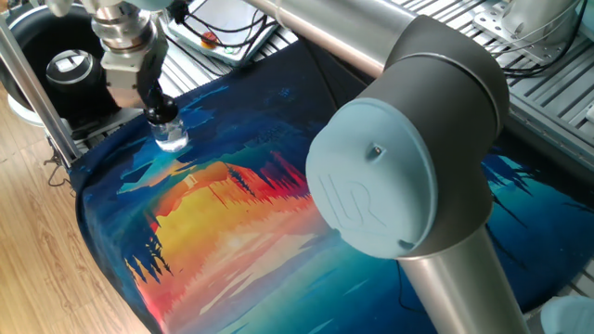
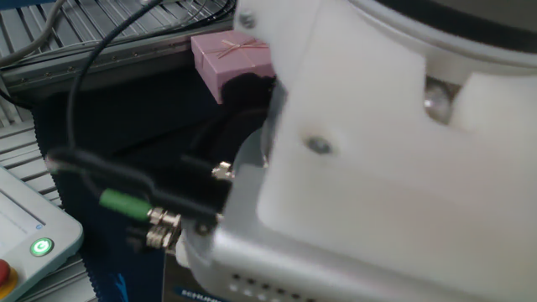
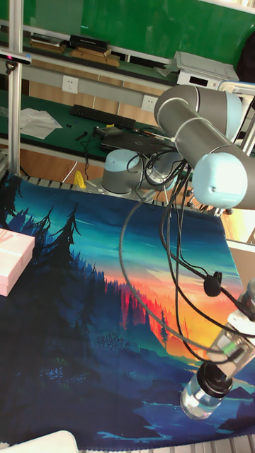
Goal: Unscrew the lid from the jar
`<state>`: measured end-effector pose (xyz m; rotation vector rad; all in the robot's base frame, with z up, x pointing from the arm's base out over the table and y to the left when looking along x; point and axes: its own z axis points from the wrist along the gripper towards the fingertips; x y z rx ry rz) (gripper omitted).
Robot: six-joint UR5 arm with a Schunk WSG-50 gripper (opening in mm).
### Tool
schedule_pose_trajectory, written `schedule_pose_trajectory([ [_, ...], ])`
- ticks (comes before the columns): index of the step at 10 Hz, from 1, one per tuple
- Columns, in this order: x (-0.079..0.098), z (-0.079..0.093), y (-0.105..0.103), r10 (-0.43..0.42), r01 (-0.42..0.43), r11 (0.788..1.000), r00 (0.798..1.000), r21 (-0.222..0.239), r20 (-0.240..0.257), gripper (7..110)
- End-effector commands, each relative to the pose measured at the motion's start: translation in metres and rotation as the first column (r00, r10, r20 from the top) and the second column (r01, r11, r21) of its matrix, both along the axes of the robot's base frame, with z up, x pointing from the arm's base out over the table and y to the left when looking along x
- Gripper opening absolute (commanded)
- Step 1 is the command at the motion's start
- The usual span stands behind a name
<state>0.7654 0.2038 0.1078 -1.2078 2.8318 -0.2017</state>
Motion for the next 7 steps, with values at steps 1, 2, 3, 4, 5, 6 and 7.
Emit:
schedule_pose_trajectory([
  [1, 0.002, -0.007, -0.001, 0.179, -0.178, 0.983, 0.984, 0.037, 0.001, 22],
  [2, -0.001, -0.003, -0.003, 0.205, -0.205, 0.978, 0.979, 0.034, -0.008, 22],
  [3, -0.002, 0.004, -0.008, 0.267, -0.266, 0.964, 0.964, 0.026, -0.023, 22],
  [4, -0.002, 0.013, -0.01, 0.339, -0.337, 0.941, 0.94, 0.034, -0.042, 22],
  [5, 0.0, 0.022, -0.01, 0.407, -0.405, 0.913, 0.911, 0.041, -0.059, 22],
  [6, 0.001, 0.021, -0.007, 0.437, -0.435, 0.899, 0.897, 0.043, -0.066, 22],
  [7, 0.005, 0.015, 0.0, 0.483, -0.479, 0.875, 0.874, 0.071, -0.053, 22],
])
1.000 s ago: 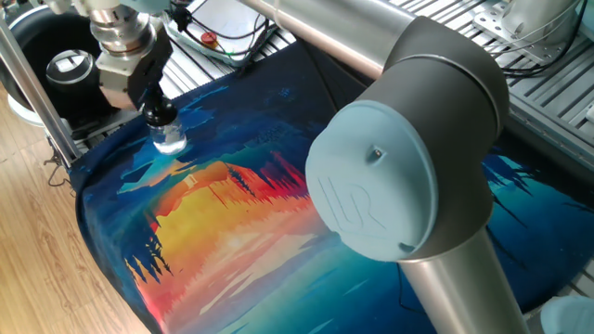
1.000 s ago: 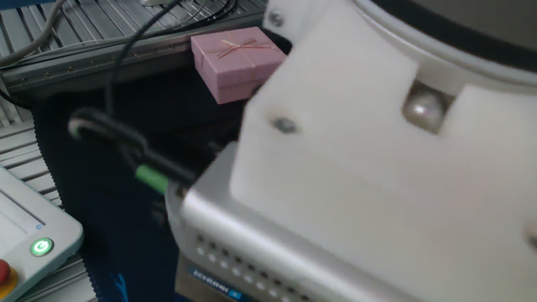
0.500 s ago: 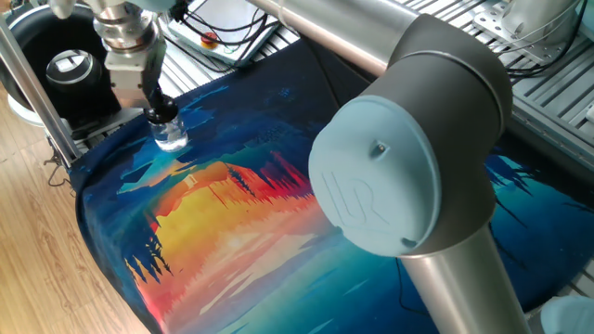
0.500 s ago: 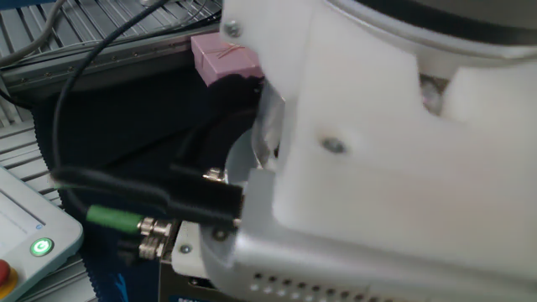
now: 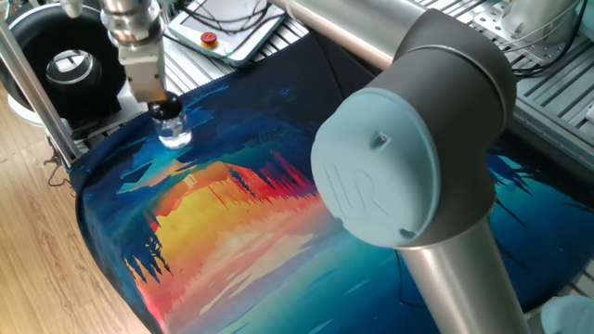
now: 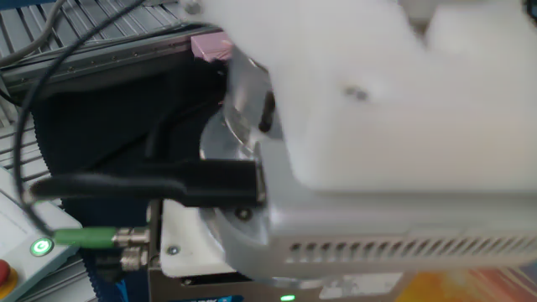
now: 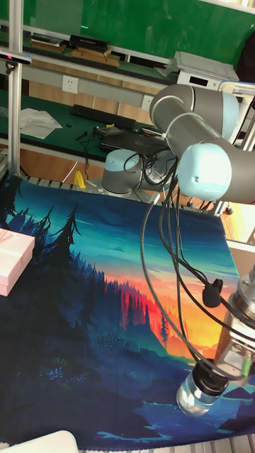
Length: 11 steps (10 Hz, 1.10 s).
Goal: Unscrew the lid from the jar
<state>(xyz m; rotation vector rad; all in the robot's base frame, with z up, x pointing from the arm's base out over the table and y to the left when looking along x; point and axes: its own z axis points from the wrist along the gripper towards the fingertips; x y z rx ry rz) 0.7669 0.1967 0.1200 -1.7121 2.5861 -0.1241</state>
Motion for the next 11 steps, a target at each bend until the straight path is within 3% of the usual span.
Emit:
schedule_pose_trajectory([
  [1, 0.006, -0.003, 0.014, 0.183, -0.182, 0.981, 0.983, 0.072, -0.012, 22],
  [7, 0.008, -0.009, 0.025, 0.282, -0.28, 0.952, 0.959, 0.12, 0.0, 22],
  [11, 0.012, -0.018, 0.03, 0.38, -0.377, 0.917, 0.925, 0.131, 0.002, 22],
])
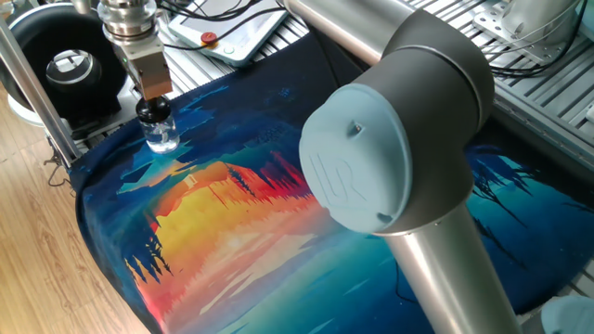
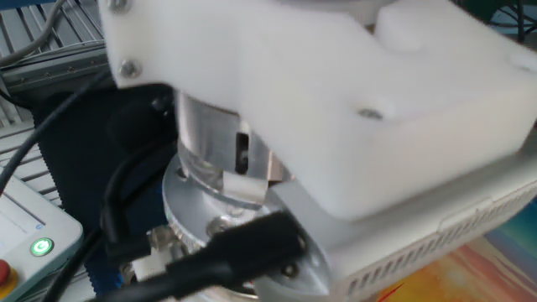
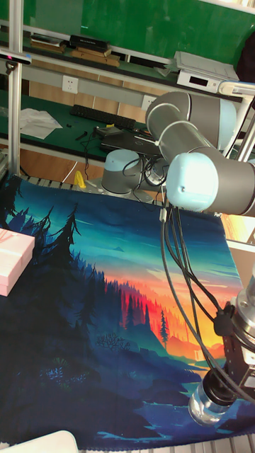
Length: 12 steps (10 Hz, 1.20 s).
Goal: Unscrew the lid from the jar
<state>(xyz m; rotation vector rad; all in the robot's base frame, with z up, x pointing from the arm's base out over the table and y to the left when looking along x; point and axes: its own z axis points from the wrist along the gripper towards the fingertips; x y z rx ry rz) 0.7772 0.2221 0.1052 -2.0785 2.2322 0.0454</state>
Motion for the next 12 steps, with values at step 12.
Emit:
schedule_pose_trajectory([
  [12, -0.014, -0.002, 0.002, 0.221, -0.222, 0.974, 0.974, -0.039, -0.043, 44],
])
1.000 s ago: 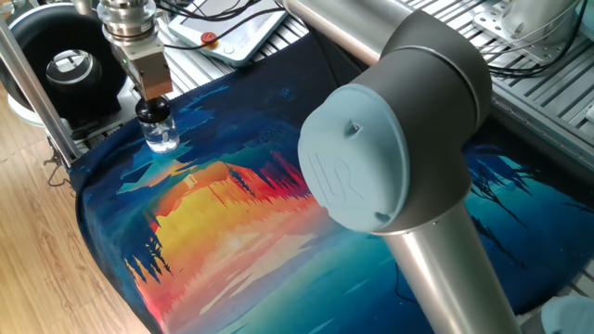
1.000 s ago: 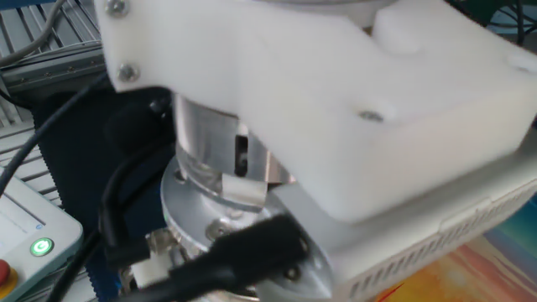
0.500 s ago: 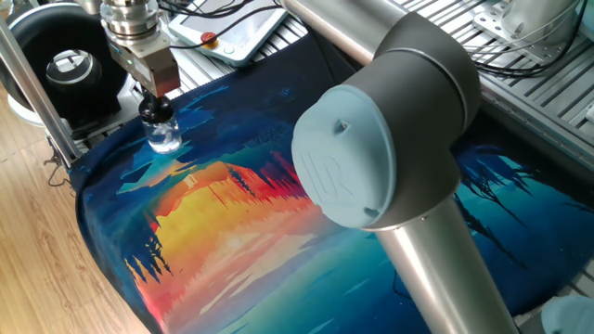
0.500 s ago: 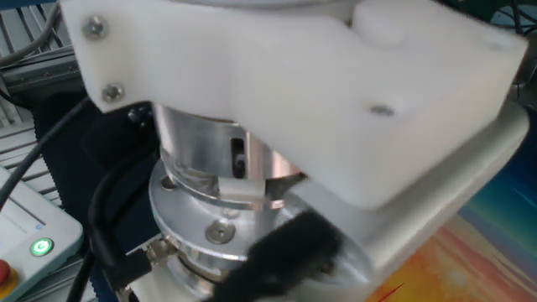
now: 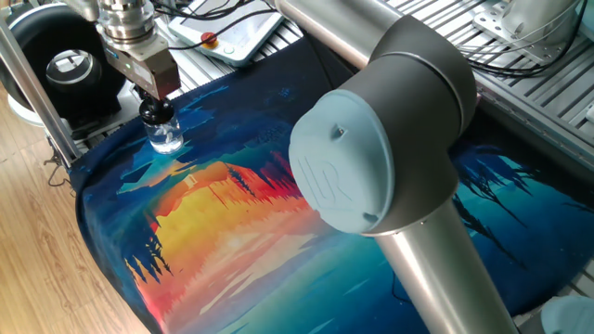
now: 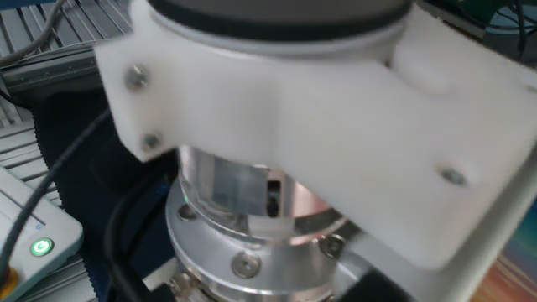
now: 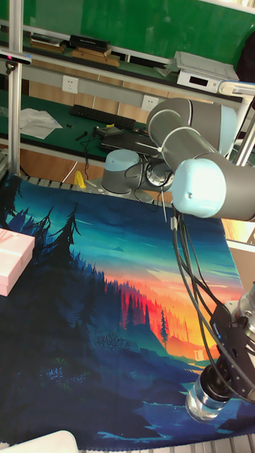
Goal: Unscrew the lid from the jar
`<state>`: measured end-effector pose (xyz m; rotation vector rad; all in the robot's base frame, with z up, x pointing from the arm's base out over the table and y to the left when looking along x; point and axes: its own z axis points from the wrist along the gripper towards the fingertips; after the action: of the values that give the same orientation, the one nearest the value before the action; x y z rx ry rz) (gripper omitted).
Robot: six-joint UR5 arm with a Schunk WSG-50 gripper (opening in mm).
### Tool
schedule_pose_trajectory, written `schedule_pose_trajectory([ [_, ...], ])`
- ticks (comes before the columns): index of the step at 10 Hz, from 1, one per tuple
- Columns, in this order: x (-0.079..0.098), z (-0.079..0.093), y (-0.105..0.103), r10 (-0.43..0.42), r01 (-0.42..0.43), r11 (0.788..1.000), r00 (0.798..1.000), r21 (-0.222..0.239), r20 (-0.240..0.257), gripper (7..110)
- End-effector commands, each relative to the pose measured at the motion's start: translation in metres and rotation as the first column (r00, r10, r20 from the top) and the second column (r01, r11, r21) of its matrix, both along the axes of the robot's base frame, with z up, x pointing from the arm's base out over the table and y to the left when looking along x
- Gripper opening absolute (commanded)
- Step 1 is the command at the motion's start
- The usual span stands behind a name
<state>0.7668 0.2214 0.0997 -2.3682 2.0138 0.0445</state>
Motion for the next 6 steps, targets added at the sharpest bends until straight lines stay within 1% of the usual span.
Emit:
schedule_pose_trajectory([
  [1, -0.008, 0.012, 0.003, -0.062, 0.062, 0.998, 0.998, -0.006, -0.019, 44],
  [2, -0.008, 0.019, 0.004, -0.091, 0.091, 0.996, 0.996, -0.011, -0.022, 44],
  [3, -0.003, 0.025, 0.004, -0.129, 0.129, 0.991, 0.992, -0.016, -0.007, 44],
  [4, 0.002, 0.029, 0.002, -0.22, 0.221, 0.975, 0.975, -0.026, 0.019, 44],
  [5, -0.001, 0.03, 0.008, -0.341, 0.341, 0.94, 0.94, -0.007, -0.001, 44],
  [6, -0.009, 0.031, 0.01, -0.416, 0.416, 0.909, 0.909, -0.015, -0.035, 44],
])
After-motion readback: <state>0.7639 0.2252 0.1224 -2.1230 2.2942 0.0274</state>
